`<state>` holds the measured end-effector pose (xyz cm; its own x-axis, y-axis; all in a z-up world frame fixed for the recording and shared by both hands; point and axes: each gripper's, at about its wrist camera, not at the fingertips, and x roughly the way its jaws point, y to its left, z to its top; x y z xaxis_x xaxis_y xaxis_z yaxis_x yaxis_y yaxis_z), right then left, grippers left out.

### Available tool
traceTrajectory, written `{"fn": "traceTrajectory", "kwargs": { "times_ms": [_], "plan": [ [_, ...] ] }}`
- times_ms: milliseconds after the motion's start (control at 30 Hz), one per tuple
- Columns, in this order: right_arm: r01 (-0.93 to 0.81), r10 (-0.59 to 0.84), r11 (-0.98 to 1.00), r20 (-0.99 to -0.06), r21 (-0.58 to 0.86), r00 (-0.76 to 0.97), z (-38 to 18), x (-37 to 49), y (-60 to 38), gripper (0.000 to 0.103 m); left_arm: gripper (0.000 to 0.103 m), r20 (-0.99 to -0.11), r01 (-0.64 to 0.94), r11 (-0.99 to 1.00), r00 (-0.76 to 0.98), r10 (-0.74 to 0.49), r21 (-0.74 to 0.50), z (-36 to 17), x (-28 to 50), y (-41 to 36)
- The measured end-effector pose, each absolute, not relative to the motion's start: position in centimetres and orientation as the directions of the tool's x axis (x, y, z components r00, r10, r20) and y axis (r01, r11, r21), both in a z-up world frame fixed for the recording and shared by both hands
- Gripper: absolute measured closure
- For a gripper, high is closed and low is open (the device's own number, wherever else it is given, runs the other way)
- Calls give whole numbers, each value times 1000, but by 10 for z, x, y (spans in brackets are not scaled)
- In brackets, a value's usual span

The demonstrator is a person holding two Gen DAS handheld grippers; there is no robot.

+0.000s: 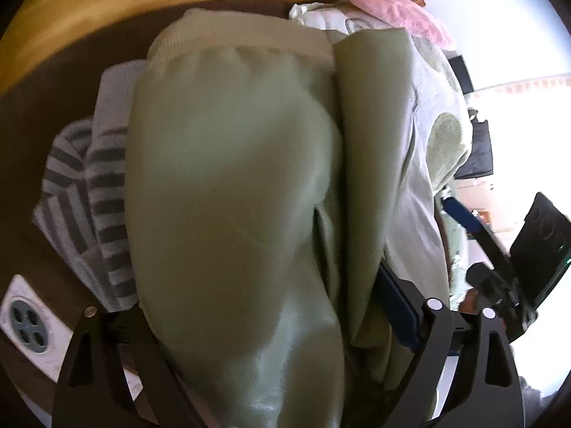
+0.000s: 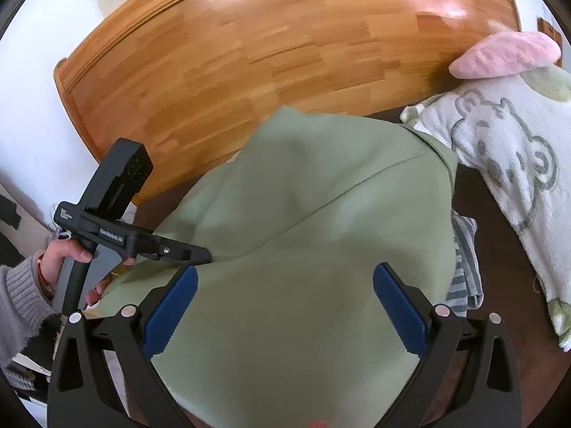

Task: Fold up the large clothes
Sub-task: 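Lower the jacket bundle onto the striped garment stack with both tools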

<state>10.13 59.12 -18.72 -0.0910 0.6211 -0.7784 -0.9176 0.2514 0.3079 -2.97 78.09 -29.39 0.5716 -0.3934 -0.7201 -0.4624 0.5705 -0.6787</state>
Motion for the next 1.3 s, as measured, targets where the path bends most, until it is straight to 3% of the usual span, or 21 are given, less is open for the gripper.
{"fn": "traceTrajectory", "kwargs": {
  "times_ms": [267, 600, 900, 933, 967, 1167, 1300],
  "plan": [
    [-926, 623, 219, -775, 307, -109, -187, 97, 605, 6, 16, -702, -428, 611, 637, -319, -666, -264, -42, 769],
    [-927, 648, 187, -750, 324, -131, -168, 87, 612, 6, 16, -745, -392, 684, 575, -340, -615, -237, -35, 763],
    [-943, 614, 111, -768, 313, -182, -173, 51, 612, 6, 17, -724, -329, 691, 553, -412, -644, -229, -44, 760],
    [-944, 607, 104, -772, 312, -188, -175, 49, 612, 6, 11, -741, -322, 712, 534, -408, -624, -230, -44, 758],
    [-947, 604, 105, -776, 303, -181, -177, 47, 612, 6, 6, -765, -328, 735, 512, -389, -593, -231, -45, 757],
    [-943, 608, 132, -777, 304, -165, -180, 45, 607, 6, 7, -803, -389, 743, 497, -329, -544, -238, -74, 774],
    [-946, 603, 148, -785, 287, -143, -177, 44, 607, 6, 7, -828, -448, 769, 531, -181, -456, -221, -98, 774]
  ]
}}
